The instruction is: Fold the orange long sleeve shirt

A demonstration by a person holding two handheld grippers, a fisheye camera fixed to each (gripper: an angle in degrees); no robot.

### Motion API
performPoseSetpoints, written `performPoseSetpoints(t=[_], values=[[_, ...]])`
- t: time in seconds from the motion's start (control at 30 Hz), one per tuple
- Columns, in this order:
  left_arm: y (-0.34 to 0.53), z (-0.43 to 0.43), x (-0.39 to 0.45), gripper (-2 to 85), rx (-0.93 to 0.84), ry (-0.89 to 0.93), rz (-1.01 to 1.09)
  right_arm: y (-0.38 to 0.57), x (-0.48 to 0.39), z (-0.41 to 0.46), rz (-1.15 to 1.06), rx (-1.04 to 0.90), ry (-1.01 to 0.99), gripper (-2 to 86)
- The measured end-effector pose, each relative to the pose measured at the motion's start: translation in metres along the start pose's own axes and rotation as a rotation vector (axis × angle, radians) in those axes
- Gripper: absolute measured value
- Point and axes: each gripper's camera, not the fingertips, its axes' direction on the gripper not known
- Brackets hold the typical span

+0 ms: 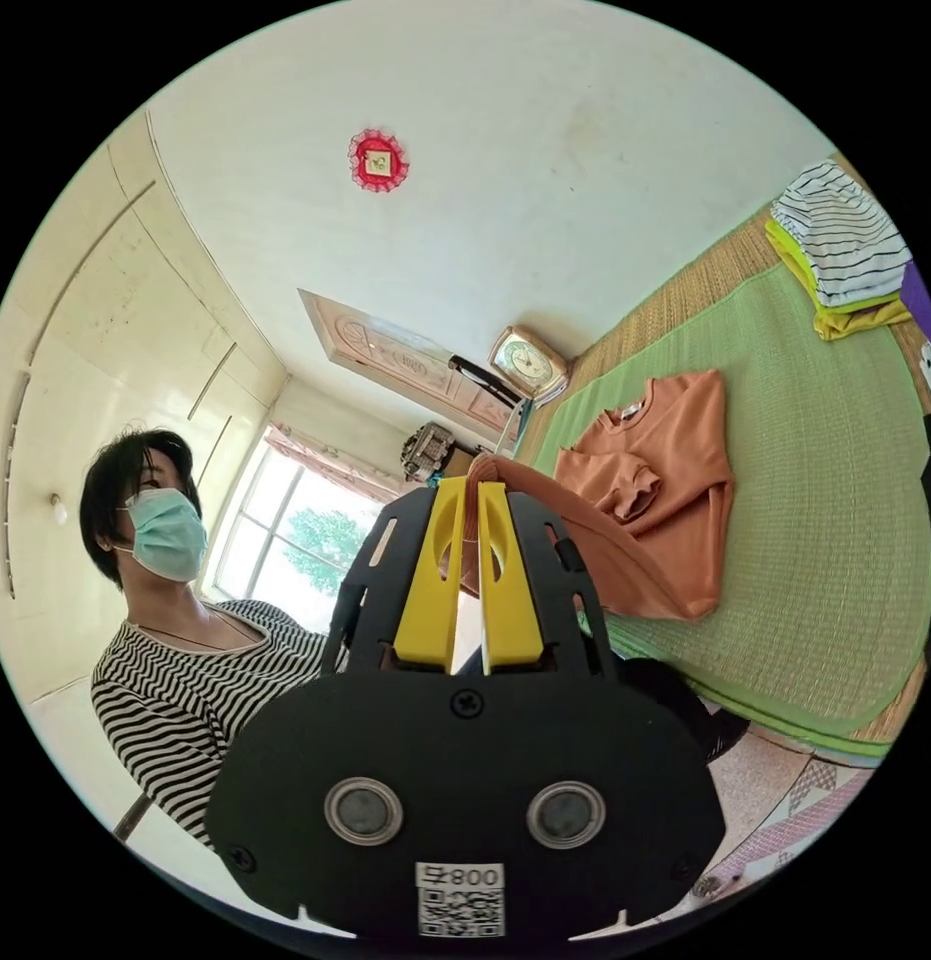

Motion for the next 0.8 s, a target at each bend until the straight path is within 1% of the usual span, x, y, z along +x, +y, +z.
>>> performPoseSetpoints(t=[0.2,0.33,0.4,0.47,0.53,0.6,0.67,0.8], values=[[-0.102,0.054,-0.01,6.5,-0.015,-0.051,0.014,-0.091,0.055,0.038,0.028,-0.005,0.071,1.7],[-0.174,0.093,-0.041,6.9,0.008,-0.089,-0.044,-0.162,0.115,0.08,0.087,-0.014,0.125,1.9],[-0.203,0.108,-0.06,7.3,0.03,-0.156,-0.079,-0.193,0.151,0.105,0.141,-0.024,0.169,2.1],[-0.234,0.127,-0.09,9.3,0.034,-0.286,-0.133,-0.219,0.19,0.133,0.198,-0.052,0.216,2.3],[-0.246,0.136,-0.112,11.4,0.058,-0.348,-0.215,-0.237,0.234,0.162,0.278,-0.05,0.274,2.6],[-0.25,0.145,-0.121,12.7,0.085,-0.393,-0.237,-0.239,0.25,0.175,0.284,-0.013,0.284,2.8],[-0.252,0.155,-0.119,12.8,0.127,-0.332,-0.17,-0.236,0.256,0.188,0.253,-0.017,0.295,3.2],[-0.257,0.168,-0.102,12.5,0.141,-0.337,-0.086,-0.224,0.251,0.238,0.149,-0.125,0.412,4.2]])
